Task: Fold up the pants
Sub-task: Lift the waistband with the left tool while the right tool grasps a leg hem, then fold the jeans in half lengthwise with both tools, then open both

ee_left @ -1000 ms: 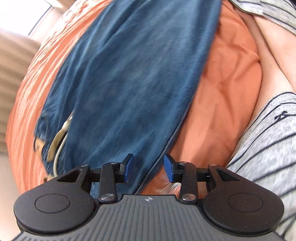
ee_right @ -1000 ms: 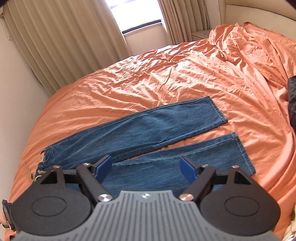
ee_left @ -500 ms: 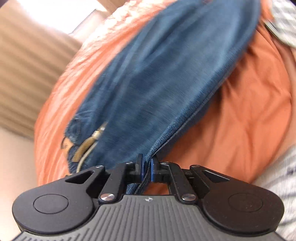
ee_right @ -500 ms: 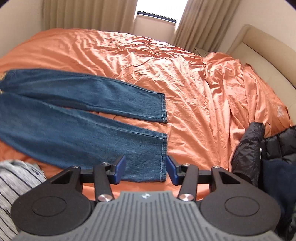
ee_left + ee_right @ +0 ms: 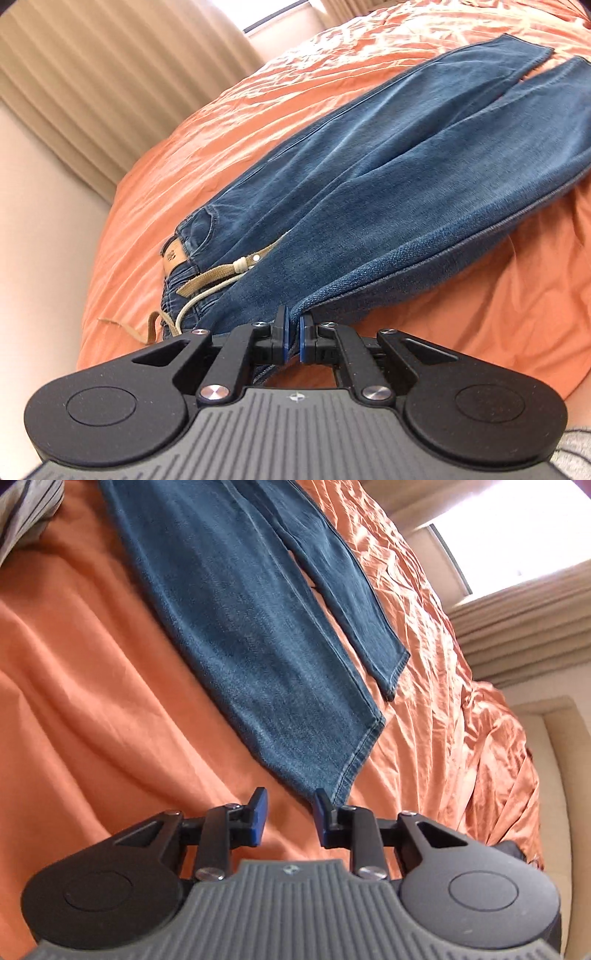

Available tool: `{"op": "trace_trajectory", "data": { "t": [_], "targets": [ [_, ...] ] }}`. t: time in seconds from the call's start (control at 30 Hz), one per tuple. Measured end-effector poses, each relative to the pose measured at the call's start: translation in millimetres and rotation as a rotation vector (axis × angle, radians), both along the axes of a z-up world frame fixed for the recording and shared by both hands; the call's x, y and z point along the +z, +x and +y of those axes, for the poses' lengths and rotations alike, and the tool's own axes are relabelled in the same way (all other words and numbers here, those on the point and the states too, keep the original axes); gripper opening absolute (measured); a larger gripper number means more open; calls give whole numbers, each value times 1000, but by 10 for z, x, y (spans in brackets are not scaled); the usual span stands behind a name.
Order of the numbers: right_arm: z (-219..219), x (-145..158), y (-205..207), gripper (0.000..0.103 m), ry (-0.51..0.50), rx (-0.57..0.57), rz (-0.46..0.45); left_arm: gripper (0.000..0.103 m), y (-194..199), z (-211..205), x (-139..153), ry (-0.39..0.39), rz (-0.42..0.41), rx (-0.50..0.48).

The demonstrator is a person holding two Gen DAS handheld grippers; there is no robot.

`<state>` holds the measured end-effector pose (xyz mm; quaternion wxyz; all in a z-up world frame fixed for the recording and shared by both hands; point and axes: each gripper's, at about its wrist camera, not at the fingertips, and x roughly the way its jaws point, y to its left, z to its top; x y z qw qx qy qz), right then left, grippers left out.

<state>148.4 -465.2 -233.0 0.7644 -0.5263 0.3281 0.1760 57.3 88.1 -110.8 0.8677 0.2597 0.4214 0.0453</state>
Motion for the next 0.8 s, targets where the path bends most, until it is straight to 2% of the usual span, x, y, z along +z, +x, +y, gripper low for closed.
{"op": "trace_trajectory", "data": {
  "t": [0.07, 0.17, 0.33, 0.43, 0.47, 0.6, 0.8],
  "targets": [
    [13, -75, -2, 22, -46, 70, -20, 5, 35, -7, 18, -6, -1, 27],
    [7, -209, -10, 21, -99, 140, -3, 5, 71, -19, 43, -17, -7, 64],
    [-26, -394, 62, 20, -166, 188, -63, 5, 86, -5, 26, -38, -16, 114],
    [-63, -409, 117, 4, -173, 172, -112, 5, 94, 3, 39, -40, -19, 121],
    [-75, -371, 130, 0, -160, 160, -125, 5, 92, 1, 50, -41, -23, 124],
    [-97, -97, 193, 0, -77, 82, -198, 5, 75, 20, 104, -51, -61, 141],
    [11, 550, 387, 0, 68, -72, -313, 5, 51, 111, 286, -95, -161, 175]
  ]
}}
